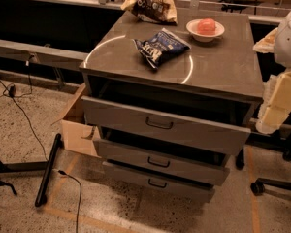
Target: Open top drawer
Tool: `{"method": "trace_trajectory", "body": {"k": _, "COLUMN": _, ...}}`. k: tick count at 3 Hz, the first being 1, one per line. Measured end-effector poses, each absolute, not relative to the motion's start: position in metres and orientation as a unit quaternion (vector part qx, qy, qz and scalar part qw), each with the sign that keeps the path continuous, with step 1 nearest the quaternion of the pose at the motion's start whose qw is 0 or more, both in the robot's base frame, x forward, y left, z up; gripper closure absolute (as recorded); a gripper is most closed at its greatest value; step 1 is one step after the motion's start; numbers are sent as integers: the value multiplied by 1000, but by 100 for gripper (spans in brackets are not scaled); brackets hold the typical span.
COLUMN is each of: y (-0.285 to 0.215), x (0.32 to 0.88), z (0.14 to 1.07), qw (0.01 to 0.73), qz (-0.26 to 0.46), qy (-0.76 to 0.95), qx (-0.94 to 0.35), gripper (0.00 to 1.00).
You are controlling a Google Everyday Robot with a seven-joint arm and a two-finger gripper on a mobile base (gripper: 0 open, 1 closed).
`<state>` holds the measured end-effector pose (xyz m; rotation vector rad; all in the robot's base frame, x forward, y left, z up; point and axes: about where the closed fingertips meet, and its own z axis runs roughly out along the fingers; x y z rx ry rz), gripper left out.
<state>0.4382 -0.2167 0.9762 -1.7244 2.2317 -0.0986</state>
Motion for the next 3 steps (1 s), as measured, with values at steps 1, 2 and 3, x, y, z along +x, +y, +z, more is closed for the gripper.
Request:
{"method": "trace_trajectory", "body": {"k": 1, "y": -217, "x": 439, "z": 977, "qw": 165, "qz": -38, "qy": 781, "qx": -601, "gripper": 0}}
{"method": "trace_trajectory", "body": {"k": 2, "y": -231, "x": 450, "z": 933, "qw": 164, "qz": -16, "qy": 796, "qx": -583, "gripper": 0}}
{"method": "trace_trajectory", "body": {"k": 3, "y": -239, "x": 468, "z": 878, "qw": 143, "qz": 8, "qy": 804, "qx": -577, "gripper": 0}}
